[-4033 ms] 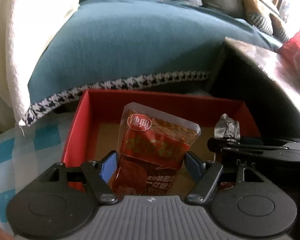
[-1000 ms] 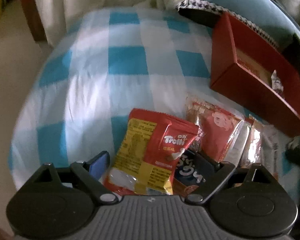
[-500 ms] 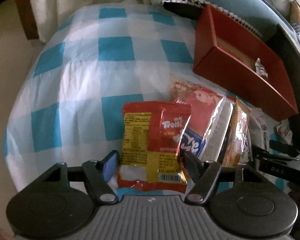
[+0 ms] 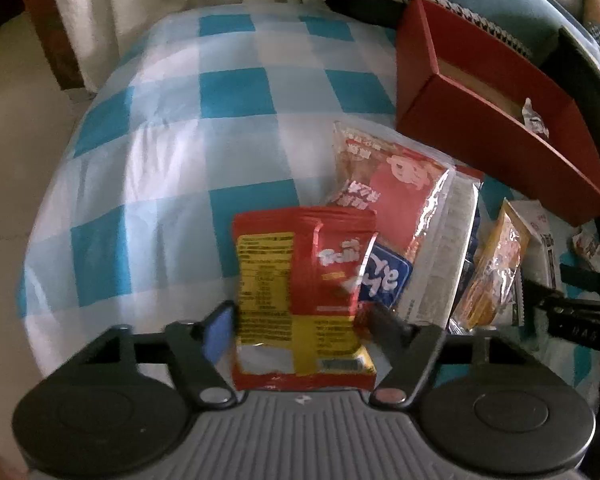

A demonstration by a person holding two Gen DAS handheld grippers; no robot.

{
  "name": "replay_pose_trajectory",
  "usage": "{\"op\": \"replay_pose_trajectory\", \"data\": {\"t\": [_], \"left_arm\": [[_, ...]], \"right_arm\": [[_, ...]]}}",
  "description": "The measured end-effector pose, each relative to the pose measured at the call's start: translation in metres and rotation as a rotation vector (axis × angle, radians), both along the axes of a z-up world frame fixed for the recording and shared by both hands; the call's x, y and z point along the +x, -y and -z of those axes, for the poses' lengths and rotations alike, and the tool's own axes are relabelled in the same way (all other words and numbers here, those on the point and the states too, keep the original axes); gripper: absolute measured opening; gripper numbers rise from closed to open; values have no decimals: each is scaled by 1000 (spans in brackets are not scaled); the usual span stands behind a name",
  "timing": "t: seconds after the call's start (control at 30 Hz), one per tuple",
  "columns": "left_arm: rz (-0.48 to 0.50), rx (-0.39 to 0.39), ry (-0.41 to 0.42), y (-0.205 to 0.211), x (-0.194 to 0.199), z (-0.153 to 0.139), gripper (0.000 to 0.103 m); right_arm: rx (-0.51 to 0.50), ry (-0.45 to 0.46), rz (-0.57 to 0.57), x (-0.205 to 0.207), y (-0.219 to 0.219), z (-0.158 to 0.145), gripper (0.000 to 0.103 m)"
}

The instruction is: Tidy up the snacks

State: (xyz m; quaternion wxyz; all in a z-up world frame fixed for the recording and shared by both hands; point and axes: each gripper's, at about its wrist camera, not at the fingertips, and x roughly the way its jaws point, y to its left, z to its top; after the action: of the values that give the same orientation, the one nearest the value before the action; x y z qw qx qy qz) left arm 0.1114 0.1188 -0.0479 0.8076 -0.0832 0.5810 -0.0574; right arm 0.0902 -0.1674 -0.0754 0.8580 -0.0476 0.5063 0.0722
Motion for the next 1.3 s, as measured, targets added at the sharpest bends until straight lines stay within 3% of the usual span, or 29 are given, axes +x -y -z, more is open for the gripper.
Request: {"op": "replay_pose_trajectory", "data": {"t": [0.07, 0.17, 0.37, 0.9, 1.3], "left_arm": [[-12, -20, 0, -3, -3, -2, 55], [-1, -27, 10, -2, -7, -5, 54], [7, -6, 45, 3, -17, -13, 53], [-61, -64, 90, -3, -23, -28, 50], [11, -119, 156, 31, -7, -49, 50]], "right_arm": [[56, -14, 2, -4, 5, -8, 57], [62, -16, -3, -13, 2, -11, 54], [-14, 29, -77, -39, -24, -14, 54], [136, 99, -42, -31, 0, -45, 53], [176, 142, -1, -20, 10, -57, 53]]}}
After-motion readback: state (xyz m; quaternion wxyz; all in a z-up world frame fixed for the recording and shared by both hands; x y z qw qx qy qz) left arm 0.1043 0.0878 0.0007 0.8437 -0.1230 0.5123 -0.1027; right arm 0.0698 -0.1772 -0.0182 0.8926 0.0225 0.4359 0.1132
